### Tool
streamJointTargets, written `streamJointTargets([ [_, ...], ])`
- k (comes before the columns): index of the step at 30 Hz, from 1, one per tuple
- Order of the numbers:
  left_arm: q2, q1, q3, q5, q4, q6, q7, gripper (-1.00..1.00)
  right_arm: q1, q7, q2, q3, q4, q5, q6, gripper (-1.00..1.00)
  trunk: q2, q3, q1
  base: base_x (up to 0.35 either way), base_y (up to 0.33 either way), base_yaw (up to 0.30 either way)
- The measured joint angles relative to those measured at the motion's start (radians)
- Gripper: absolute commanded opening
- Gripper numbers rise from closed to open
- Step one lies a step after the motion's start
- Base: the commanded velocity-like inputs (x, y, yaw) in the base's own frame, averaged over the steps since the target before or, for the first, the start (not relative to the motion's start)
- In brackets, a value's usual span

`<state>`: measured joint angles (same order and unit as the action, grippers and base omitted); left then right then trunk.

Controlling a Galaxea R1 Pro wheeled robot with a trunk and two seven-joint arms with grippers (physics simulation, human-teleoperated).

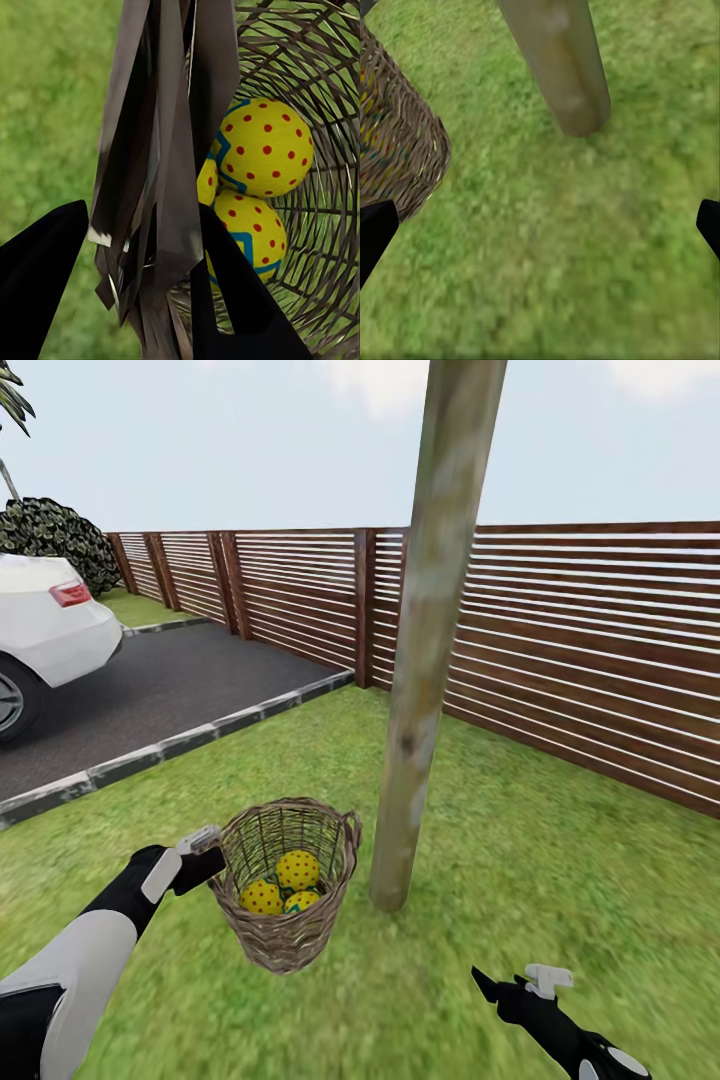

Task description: Take the three Easter eggs out of the wicker basket on the lawn in the garden, then place them on the lawn next to a single tree (choose any tree) so that all three eggs are next to the same tree and none are left in the basket.

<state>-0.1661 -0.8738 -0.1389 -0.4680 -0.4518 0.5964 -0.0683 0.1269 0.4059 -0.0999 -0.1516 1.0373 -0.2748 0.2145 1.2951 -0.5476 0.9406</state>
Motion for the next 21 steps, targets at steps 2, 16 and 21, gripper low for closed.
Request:
streamJointTargets([
  [2, 0.0, 0.0, -0.001, -0.001, 0.0, 0.0, 0.0, -1.0, 0.0, 0.0, 0.0, 0.0, 0.0, 0.0, 0.0, 1.0, 0.014, -0.006, 0.008, 0.0, 0.0, 0.0],
  [16, -0.002, 0.0, -0.002, 0.0, 0.0, 0.0, 0.0, -1.0, 0.0, 0.0, 0.0, 0.0, 0.0, 0.0, 0.0, 1.0, 0.112, -0.05, 0.061, 0.0, 0.0, 0.0],
  [21, -0.003, 0.0, -0.003, 0.001, 0.0, 0.0, 0.0, -1.0, 0.0, 0.0, 0.0, 0.0, 0.0, -0.001, 0.002, 1.0, 0.147, -0.066, 0.081, 0.0, 0.0, 0.0],
])
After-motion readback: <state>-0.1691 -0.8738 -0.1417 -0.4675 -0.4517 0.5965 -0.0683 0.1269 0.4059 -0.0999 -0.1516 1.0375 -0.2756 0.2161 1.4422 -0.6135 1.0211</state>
